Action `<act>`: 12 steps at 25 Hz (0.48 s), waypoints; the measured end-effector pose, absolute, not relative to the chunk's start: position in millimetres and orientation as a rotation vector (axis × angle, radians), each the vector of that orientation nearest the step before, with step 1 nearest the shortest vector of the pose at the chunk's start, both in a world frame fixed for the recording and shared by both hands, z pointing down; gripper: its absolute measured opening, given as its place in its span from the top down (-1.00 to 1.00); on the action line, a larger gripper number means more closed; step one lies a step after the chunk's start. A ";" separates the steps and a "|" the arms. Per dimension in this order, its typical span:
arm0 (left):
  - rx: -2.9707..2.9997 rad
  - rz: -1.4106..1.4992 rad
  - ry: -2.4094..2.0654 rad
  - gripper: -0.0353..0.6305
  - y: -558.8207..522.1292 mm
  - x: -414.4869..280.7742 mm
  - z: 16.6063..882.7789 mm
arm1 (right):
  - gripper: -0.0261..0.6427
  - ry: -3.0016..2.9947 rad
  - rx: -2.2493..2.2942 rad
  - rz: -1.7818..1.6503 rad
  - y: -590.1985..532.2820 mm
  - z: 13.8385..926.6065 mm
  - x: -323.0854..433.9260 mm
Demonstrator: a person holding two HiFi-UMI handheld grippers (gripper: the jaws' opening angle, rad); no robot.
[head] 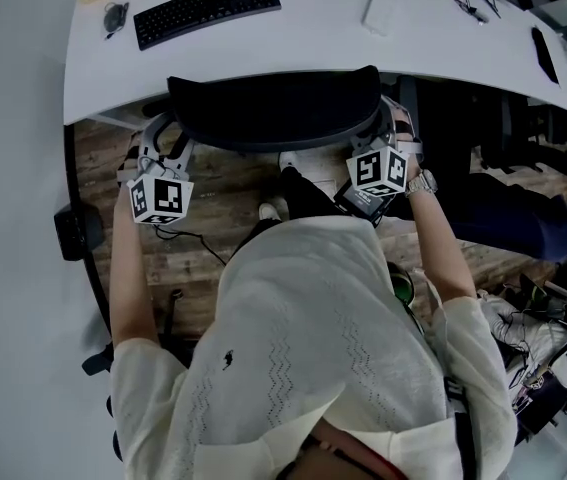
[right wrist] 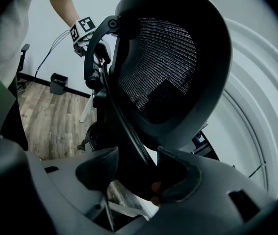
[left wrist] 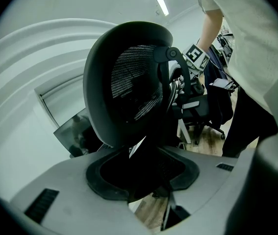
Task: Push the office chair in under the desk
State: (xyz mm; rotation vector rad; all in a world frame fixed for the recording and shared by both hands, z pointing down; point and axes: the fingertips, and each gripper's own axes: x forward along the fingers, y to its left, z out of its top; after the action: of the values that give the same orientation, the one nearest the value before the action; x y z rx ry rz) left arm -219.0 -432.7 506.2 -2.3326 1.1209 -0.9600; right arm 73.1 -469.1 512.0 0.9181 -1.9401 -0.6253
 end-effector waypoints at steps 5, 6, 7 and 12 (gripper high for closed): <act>-2.327 -0.953 1.141 0.39 -432.2 -217.7 506.3 | 0.18 -1.949 0.919 -0.620 -467.8 511.7 73.9; -2.326 -0.948 1.151 0.39 -431.7 -217.2 506.2 | 0.18 -1.951 0.918 -0.618 -467.2 511.3 74.5; -2.325 -0.944 1.160 0.38 -431.0 -216.9 506.2 | 0.18 -1.953 0.917 -0.618 -466.5 511.1 75.0; -2.292 -0.917 1.178 0.38 -428.2 -217.1 506.9 | 0.18 -1.954 0.919 -0.623 -463.5 510.6 74.8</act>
State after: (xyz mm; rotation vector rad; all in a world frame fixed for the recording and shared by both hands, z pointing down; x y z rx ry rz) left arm -217.1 -428.2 506.9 -2.2921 1.1782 -0.9174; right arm 74.8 -463.5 510.6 0.9187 -1.9541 -0.6235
